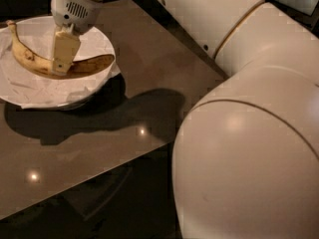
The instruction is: Pick banana from white bowl
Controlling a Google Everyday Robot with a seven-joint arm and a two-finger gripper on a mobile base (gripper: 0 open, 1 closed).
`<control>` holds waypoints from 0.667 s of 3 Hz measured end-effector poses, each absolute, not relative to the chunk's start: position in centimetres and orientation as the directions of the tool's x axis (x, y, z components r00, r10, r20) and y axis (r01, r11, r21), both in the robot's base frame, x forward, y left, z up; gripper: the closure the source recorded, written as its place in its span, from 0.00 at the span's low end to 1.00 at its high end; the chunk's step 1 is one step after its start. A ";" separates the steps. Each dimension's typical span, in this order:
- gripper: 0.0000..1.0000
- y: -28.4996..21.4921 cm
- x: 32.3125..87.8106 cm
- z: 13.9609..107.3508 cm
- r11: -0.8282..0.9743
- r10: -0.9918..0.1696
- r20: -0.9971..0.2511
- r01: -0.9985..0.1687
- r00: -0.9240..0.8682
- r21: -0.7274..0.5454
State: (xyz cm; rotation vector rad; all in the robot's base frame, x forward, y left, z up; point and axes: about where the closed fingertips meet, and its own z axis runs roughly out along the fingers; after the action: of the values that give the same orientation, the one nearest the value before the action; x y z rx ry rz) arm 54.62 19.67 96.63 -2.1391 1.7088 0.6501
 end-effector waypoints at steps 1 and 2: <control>1.00 17.9 52.2 97.4 -0.216 -0.827 -0.543 -0.974 0.145 0.070; 1.00 16.0 49.0 96.6 -0.178 -0.820 -0.567 -0.975 0.073 0.132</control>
Offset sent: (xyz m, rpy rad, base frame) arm -0.0988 -0.0693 -0.0319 0.0163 0.2330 -0.1153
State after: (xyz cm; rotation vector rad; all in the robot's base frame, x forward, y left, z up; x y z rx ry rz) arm 49.05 15.98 96.58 -2.0720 1.8022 0.7798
